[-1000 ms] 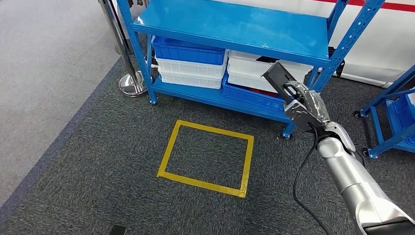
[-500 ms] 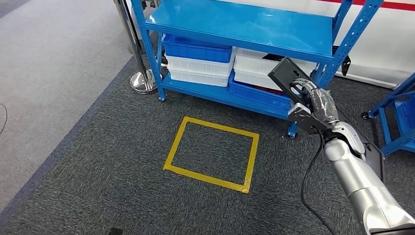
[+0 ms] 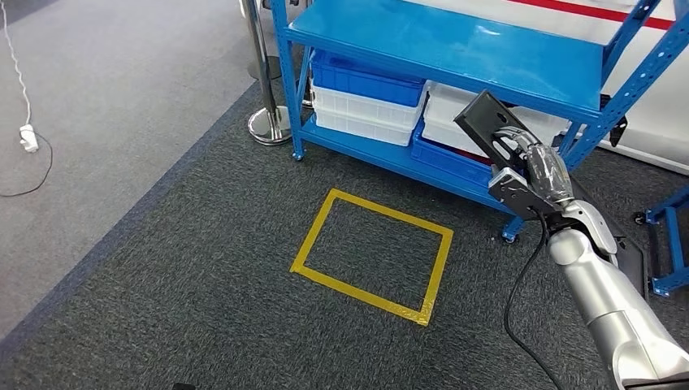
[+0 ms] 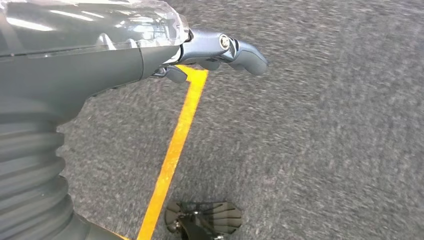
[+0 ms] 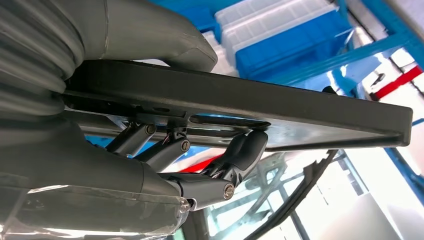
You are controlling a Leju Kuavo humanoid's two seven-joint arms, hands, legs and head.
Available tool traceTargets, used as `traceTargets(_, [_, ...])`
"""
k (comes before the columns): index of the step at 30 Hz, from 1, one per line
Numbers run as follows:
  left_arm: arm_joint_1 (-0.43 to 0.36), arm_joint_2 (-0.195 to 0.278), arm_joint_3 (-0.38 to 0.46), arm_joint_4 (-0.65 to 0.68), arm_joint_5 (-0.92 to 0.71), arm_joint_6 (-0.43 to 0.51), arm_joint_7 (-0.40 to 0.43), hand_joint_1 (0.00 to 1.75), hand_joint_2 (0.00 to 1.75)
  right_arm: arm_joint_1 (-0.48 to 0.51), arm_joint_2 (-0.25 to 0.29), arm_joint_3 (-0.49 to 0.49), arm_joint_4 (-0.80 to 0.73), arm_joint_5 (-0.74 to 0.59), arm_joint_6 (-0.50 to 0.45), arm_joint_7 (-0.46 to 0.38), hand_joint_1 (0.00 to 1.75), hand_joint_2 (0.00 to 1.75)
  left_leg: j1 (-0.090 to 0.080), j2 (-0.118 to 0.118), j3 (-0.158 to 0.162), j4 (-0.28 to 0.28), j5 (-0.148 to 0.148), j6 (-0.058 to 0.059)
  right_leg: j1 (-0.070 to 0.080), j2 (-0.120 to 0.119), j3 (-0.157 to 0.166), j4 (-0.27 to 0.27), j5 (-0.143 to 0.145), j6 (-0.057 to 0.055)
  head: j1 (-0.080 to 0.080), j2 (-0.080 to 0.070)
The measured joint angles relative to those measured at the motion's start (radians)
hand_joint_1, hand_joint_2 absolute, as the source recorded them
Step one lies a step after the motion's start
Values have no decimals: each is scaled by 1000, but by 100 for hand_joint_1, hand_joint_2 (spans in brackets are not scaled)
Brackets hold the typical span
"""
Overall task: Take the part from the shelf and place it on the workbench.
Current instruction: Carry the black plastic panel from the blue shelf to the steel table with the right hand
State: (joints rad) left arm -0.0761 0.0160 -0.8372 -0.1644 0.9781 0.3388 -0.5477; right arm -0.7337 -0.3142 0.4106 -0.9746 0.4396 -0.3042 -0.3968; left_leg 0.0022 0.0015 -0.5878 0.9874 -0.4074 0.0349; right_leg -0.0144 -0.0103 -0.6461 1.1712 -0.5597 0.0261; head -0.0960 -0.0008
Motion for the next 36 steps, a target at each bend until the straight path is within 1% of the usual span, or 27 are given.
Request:
traceTargets(2, [2,0,1,0,0,0,-1,0,175,2,-4,0,5,-7,0,-1,175,175,0,-22,-9,3,6,-1,-1,6,-44,98,-31,3,0,0])
traceTargets(3, [3,0,2,0,0,0,0,0,175,4,-5,0,7,-10,0,-1,175,175,0,-38,-14,6,9,-2,-2,8,-49,113,-25,4,0,0])
traceTargets(4, [2,0,3,0,1,0,0,0,175,5,-6,-1,8,-12,0,0,175,175,0,-61,-27,17,11,-10,-6,26,-22,59,4,5,0,0])
traceTargets(6, [5,1,7,0,3,0,0,0,175,4,-7,-2,7,-14,1,3,175,175,2,-105,-53,37,17,-35,-15,45,44,-84,68,-7,0,0])
traceTargets(7, [6,1,9,0,4,1,-1,0,175,4,-7,-2,6,-15,1,5,175,175,1,-106,-68,54,12,-48,-18,50,64,-132,85,-16,0,0])
traceTargets(8, [8,1,10,0,4,1,-2,0,175,5,-6,-2,5,-16,1,6,175,175,1,-88,-83,82,-6,-56,-18,35,63,-135,89,-24,-1,0])
traceTargets(10, [7,0,10,0,4,2,-3,0,175,11,-7,-3,3,-16,0,7,175,175,1,-31,-133,202,-74,-64,-14,11,60,-137,92,-32,-1,0])
traceTargets(11, [7,0,10,0,4,2,-3,0,175,14,-7,-3,3,-16,0,7,175,175,4,-16,-162,272,-106,-68,-11,-2,59,-136,92,-34,-1,0])
traceTargets(12, [7,-1,10,0,3,2,-3,0,175,18,-7,-3,3,-16,0,7,175,175,5,-9,-180,322,-124,-69,-8,-14,57,-136,93,-34,-2,0])
traceTargets(13, [8,-1,10,0,3,1,-3,0,175,22,-7,-3,3,-15,0,7,175,175,6,-7,-181,335,-124,-68,-6,-27,56,-136,93,-35,-2,0])
traceTargets(14, [8,-2,10,0,3,1,-3,0,175,24,-7,-3,3,-14,-1,7,175,175,5,-5,-160,306,-106,-65,-3,-39,56,-136,93,-35,-2,0])
traceTargets(15, [7,-2,10,0,3,0,-3,0,175,26,-7,-3,1,-11,-2,7,175,175,3,5,-120,239,-77,-59,-1,-50,57,-136,93,-35,-2,0])
traceTargets(17, [5,0,10,0,1,-2,-2,0,175,27,-7,-5,-7,-5,-4,8,175,175,-9,44,-41,97,-37,-39,4,-72,58,-136,92,-33,-2,0])
traceTargets(18, [4,2,10,0,0,-2,-2,0,175,28,-7,-7,-12,-1,-5,9,175,175,-15,57,-20,56,-30,-30,6,-83,58,-136,92,-30,-2,0])
traceTargets(19, [3,3,10,0,-1,-3,-2,0,175,30,-7,-9,-16,2,-6,10,175,175,-19,60,-16,42,-31,-23,7,-93,58,-137,92,-27,-2,0])
traceTargets(21, [4,4,10,0,-3,-5,0,0,175,35,-5,-12,-25,7,-6,15,175,175,-17,38,-16,32,-22,-12,8,-109,61,-140,91,-17,-1,0])
traceTargets(22, [5,4,10,0,-4,-7,2,0,175,38,-5,-14,-31,9,-4,18,175,175,-14,27,-13,22,-15,-7,6,-96,61,-136,86,-12,-1,0])
traceTargets(23, [5,5,10,0,-4,-8,5,0,175,40,-7,-18,-39,11,0,20,175,175,-11,17,-10,12,-8,-1,4,-72,53,-117,71,-8,-1,0])
traceTargets(25, [6,9,10,1,-6,-11,12,0,175,46,-16,-30,-55,9,13,24,175,175,-8,-3,-9,3,1,5,0,-13,9,-20,15,-2,-1,0])
traceTargets(27, [12,16,9,2,-7,-14,19,0,175,60,-30,-47,-71,5,29,28,175,175,-8,-27,-12,5,2,7,-1,6,-51,104,-33,3,-1,0])
traceTargets(28, [16,20,9,3,-7,-15,22,0,175,68,-35,-55,-78,3,37,29,175,175,-7,-40,-13,7,2,6,-3,8,-65,130,-33,6,-1,0])
traceTargets(29, [21,23,9,4,-7,-14,28,0,175,75,-39,-61,-86,1,43,29,175,175,-6,-53,-14,11,1,5,-6,8,-62,119,-13,9,-1,0])
traceTargets(30, [25,26,9,6,-6,-12,35,0,175,81,-43,-67,-94,-1,50,29,175,175,-5,-65,-15,18,-1,1,-10,12,-41,73,20,13,-1,0])
traceTargets(31, [28,29,9,9,-5,-8,45,0,175,85,-47,-73,-102,-4,56,28,175,175,-3,-76,-20,27,-5,-4,-17,28,-12,8,53,18,-1,0])
traceTargets(32, [30,34,9,13,-4,-5,55,0,175,88,-52,-80,-110,-7,62,26,175,175,-3,-88,-28,40,-10,-11,-22,48,14,-50,74,20,-1,0])
traceTargets(34, [36,43,8,19,1,-2,79,0,175,93,-64,-97,-122,-7,74,24,175,175,-3,-110,-46,57,-13,-24,-26,74,36,-107,84,14,-1,0])
traceTargets(36, [48,48,6,27,2,-6,112,0,175,94,-73,-114,-128,9,82,27,175,175,-1,-127,-58,60,-10,-35,-23,59,34,-107,83,-2,-1,0])
